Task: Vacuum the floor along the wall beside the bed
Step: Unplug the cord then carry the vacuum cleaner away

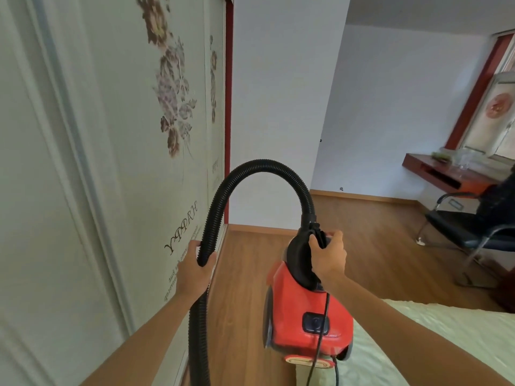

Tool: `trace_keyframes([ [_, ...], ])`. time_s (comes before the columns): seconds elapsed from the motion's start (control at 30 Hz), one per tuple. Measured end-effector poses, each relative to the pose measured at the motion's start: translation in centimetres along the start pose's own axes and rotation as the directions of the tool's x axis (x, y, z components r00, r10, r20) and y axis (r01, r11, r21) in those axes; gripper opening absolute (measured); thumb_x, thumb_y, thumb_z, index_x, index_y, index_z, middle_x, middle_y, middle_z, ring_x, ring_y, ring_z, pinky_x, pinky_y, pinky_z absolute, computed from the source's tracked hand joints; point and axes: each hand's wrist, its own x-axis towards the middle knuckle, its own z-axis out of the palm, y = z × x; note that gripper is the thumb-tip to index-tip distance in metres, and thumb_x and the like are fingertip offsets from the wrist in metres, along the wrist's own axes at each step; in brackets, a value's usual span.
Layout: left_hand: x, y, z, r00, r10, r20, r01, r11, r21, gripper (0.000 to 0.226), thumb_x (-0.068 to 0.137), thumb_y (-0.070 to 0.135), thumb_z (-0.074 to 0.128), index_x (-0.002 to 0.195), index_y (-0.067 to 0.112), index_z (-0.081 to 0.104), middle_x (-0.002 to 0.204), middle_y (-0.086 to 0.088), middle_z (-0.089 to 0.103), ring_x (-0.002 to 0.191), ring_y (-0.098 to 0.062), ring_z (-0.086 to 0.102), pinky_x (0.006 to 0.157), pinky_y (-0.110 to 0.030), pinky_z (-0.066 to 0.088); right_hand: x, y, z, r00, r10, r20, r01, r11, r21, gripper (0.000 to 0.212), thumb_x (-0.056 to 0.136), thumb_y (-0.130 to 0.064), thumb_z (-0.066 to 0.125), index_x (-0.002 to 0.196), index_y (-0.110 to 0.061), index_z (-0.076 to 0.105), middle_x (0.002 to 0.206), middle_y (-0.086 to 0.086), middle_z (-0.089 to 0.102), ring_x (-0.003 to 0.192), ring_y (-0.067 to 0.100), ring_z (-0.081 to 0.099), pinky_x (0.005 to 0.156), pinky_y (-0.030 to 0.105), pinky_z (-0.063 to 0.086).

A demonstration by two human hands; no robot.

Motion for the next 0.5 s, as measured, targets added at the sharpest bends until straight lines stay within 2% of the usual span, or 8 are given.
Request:
trace_keyframes([
  [0.13, 6.7, -0.2, 4.2, 1.0, -0.012, -0.018, 0.012, 1.0, -0.014, 0.026, 0.097, 0.026, 0.064, 0.117, 0.018, 0.049, 0.078, -0.008, 0.064, 0.051, -0.019, 0.06, 0.043, -0.028, 0.05, 7.3, 0.1, 2.6, 1.0, -0.016, 0.021, 0.016, 1.0, 0.009, 0.023, 0.096, -0.033, 0.059, 0.108, -0.025, 0.041, 0.087, -0.004, 0.058, 0.077, 0.024, 0.065, 0.065, 0.052, 0.06],
  [0.3, 13.8, 0.0, 9.3, 0.999, -0.009, -0.036, 0.009, 1.0, -0.008, 0.023, 0.096, 0.029, 0.064, 0.112, 0.024, 0.048, 0.079, -0.01, 0.066, 0.056, -0.023, 0.062, 0.051, -0.04, 0.056, 15.8, -0.5, 4.9, 0.999, -0.036, 0.04, 0.036, 0.999, -0.003, 0.023, 0.096, -0.032, 0.058, 0.108, -0.022, 0.041, 0.086, -0.002, 0.059, 0.076, 0.025, 0.065, 0.065, 0.053, 0.059],
  [0.5, 20.6, 0.8, 12.8, 0.999, -0.008, -0.051, 0.007, 1.0, -0.019, 0.024, 0.096, 0.028, 0.064, 0.115, 0.023, 0.049, 0.079, -0.013, 0.066, 0.055, -0.024, 0.062, 0.048, -0.036, 0.055, 23.5, -1.2, 6.9, 0.997, -0.066, 0.04, 0.066, 0.998, -0.003, 0.023, 0.096, -0.03, 0.059, 0.107, -0.019, 0.042, 0.082, -0.001, 0.061, 0.07, 0.025, 0.066, 0.064, 0.053, 0.059],
])
